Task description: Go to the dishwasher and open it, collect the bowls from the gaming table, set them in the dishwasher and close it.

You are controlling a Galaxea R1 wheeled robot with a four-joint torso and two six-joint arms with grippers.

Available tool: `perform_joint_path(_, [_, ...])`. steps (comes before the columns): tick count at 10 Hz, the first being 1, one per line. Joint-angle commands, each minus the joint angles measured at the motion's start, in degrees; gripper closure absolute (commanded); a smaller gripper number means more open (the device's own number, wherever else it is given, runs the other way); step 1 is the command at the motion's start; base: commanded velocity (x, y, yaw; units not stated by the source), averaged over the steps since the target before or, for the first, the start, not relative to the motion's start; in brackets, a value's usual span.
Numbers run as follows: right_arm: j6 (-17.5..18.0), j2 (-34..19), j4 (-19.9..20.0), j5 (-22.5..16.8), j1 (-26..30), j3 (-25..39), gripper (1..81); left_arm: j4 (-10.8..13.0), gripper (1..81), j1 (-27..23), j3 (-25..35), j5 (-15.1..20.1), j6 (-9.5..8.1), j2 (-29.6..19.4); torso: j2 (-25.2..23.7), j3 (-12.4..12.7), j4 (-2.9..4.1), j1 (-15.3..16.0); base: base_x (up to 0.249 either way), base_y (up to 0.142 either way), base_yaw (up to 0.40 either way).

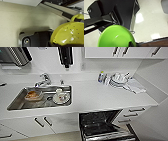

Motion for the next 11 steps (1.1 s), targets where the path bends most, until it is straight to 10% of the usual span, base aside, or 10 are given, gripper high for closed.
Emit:
perform_joint_path(1, [0.1, -1.5, -0.2, -4.5, -0.2, 0.8, 81.1, -3.8, 81.1, -13.9, 5.3, 14.5, -0.94, -4.8, 0.0, 0.0, -0.02, 0.0, 0.0, 0.0, 0.0])
perform_joint_path(5, [0.1, -1.5, -0.2, -4.5, -0.3, 0.8, 81.1, -5.5, 81.1, -24.5, 5.3, 22.6, -0.94, -0.4, 0.0, 0.0, -0.02, 0.0, 0.0, 0.0, 0.0])
perform_joint_path(11, [0.1, -1.0, -0.2, -4.5, 0.0, 0.4, 81.1, -4.7, 81.1, -25.9, 0.9, 22.7, -1.21, 13.0, 0.1, 0.0, -0.02, 0.1, 0.0, 0.0, 0.0])
